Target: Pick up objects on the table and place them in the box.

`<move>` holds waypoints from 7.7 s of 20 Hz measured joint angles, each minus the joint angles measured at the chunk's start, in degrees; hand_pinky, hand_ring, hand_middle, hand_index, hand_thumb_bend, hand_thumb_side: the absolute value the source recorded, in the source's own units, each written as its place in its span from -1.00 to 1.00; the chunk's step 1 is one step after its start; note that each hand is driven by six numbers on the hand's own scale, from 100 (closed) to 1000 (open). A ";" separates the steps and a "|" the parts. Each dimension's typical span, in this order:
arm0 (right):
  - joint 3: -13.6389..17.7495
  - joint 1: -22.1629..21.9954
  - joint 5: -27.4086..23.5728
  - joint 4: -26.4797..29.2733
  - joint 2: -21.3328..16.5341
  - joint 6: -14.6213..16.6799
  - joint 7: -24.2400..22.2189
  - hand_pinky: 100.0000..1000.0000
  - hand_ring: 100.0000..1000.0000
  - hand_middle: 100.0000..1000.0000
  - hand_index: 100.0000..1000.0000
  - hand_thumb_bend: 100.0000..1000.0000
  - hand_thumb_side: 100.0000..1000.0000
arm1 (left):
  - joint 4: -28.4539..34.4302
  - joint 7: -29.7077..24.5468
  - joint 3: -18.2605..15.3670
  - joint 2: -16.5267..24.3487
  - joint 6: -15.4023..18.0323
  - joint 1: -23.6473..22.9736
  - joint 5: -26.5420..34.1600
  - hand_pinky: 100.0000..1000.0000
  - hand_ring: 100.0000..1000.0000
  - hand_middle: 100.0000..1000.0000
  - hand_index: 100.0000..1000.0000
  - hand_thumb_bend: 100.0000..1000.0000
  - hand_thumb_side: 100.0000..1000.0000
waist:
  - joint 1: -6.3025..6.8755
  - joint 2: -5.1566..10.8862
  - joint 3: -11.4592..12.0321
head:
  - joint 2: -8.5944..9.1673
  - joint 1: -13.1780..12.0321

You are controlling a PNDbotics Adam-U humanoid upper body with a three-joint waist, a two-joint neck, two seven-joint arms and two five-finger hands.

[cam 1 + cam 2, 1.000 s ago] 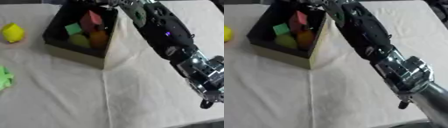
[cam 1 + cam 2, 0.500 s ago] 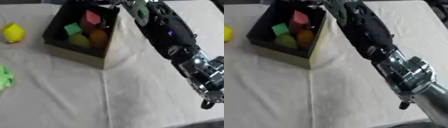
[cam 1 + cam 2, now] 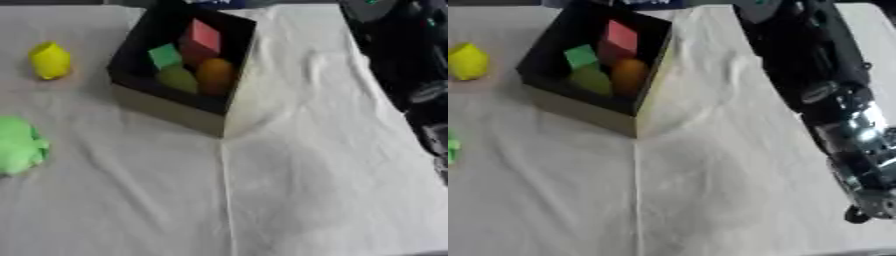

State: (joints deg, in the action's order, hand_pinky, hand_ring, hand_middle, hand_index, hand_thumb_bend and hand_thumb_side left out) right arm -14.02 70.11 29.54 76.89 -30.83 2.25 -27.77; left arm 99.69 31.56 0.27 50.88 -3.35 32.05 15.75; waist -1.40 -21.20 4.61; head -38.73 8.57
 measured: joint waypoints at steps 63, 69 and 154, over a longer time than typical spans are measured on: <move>12.77 -26.79 -18.57 26.73 -23.09 -11.89 23.81 0.71 0.72 0.13 0.39 -1.00 -0.72 | 5.29 -60.80 6.84 9.50 -12.99 -18.16 -47.22 0.78 0.74 0.67 0.87 -0.18 -0.95 | 4.29 1.41 -4.24 | -2.51 -5.46; 12.93 -26.84 -18.64 26.61 -22.35 -12.13 24.06 0.71 0.72 0.12 0.38 -1.00 -0.68 | 1.46 -62.94 9.46 8.40 -12.11 -14.07 -47.06 0.78 0.76 0.69 0.88 -0.17 -0.95 | 4.50 1.37 -4.75 | -2.43 -5.85; 13.98 -24.53 -22.06 26.63 -17.31 -14.12 26.49 0.70 0.67 0.04 0.31 -1.00 -0.53 | -21.62 -56.55 17.86 -23.20 -0.18 25.44 -60.31 0.73 0.63 0.56 0.96 0.16 0.14 | 4.75 1.42 -8.32 | -0.61 -6.90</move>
State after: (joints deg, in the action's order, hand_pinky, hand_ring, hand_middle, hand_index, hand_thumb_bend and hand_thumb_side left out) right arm -0.03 45.58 7.48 103.52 -48.14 -11.87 -1.27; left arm 78.07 -25.00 18.13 27.68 -3.53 57.49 -44.56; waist 3.36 -19.78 -3.71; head -39.34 1.68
